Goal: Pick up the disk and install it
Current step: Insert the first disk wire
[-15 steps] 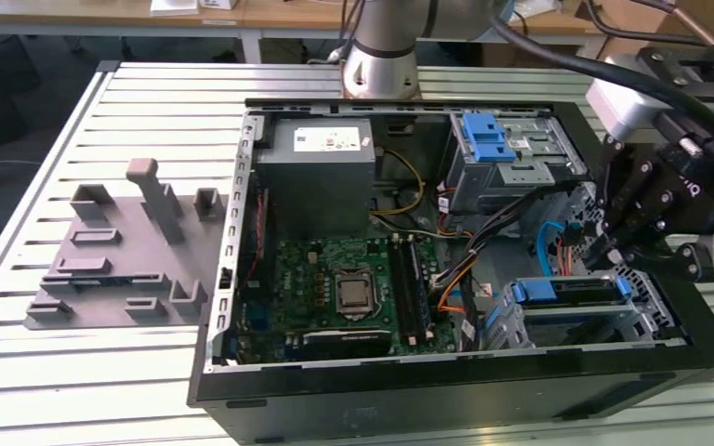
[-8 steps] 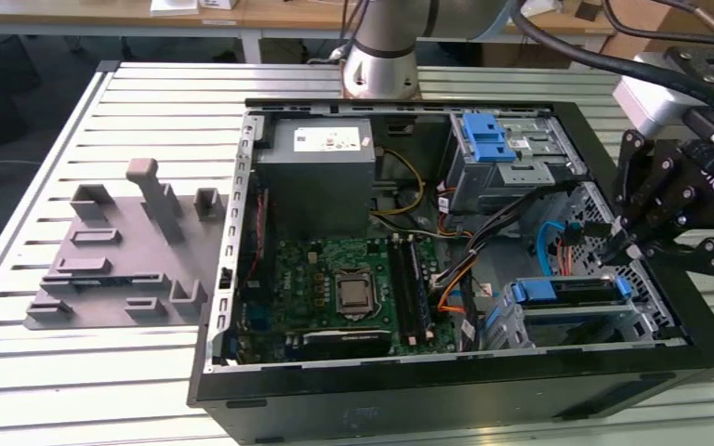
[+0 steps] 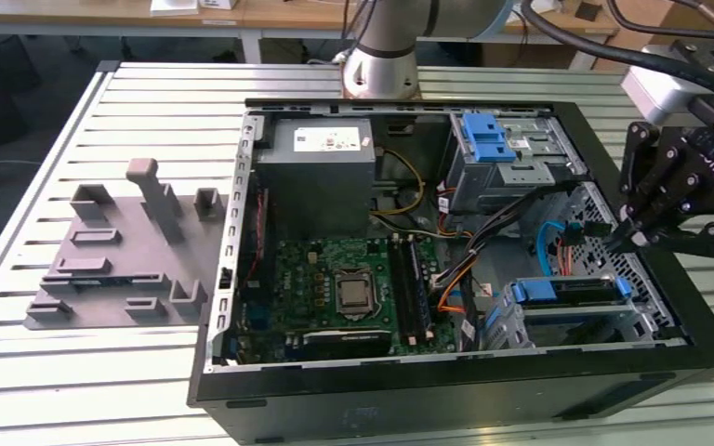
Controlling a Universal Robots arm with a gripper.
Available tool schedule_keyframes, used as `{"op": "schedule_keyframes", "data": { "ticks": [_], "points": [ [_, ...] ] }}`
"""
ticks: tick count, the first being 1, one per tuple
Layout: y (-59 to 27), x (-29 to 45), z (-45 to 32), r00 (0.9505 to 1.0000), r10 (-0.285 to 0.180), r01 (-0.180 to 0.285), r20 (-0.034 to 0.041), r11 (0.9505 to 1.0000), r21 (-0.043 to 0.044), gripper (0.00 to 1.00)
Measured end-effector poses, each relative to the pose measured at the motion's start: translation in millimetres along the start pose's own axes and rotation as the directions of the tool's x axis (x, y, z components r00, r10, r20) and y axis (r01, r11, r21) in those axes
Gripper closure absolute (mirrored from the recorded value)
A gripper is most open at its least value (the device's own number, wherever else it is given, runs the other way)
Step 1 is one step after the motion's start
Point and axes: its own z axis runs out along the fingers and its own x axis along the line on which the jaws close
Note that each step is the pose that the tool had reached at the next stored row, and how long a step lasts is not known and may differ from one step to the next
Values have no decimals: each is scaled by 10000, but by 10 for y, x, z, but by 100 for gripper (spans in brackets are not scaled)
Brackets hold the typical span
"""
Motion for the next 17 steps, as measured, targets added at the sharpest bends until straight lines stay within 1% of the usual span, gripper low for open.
{"op": "schedule_keyframes", "data": {
  "ticks": [2, 6, 9, 11, 15, 16, 17],
  "points": [
    [-2, -33, 6, 10000, 43, -43, 3, 10000, 1, 89],
    [-7, -62, 19, 9996, 277, -277, 10, 9996, 8, 89],
    [-5, -143, 24, 9995, 310, -310, -20, 9995, 11, 89],
    [-6, -205, 28, 9995, 314, -314, -63, 9995, 13, 89],
    [-7, -302, 42, 9993, 330, -330, -174, 9995, 19, 89],
    [-7, -321, 48, 9992, 339, -339, -199, 9994, 20, 89],
    [-8, -337, 55, 9991, 351, -351, -227, 9994, 22, 83]
  ]
}}
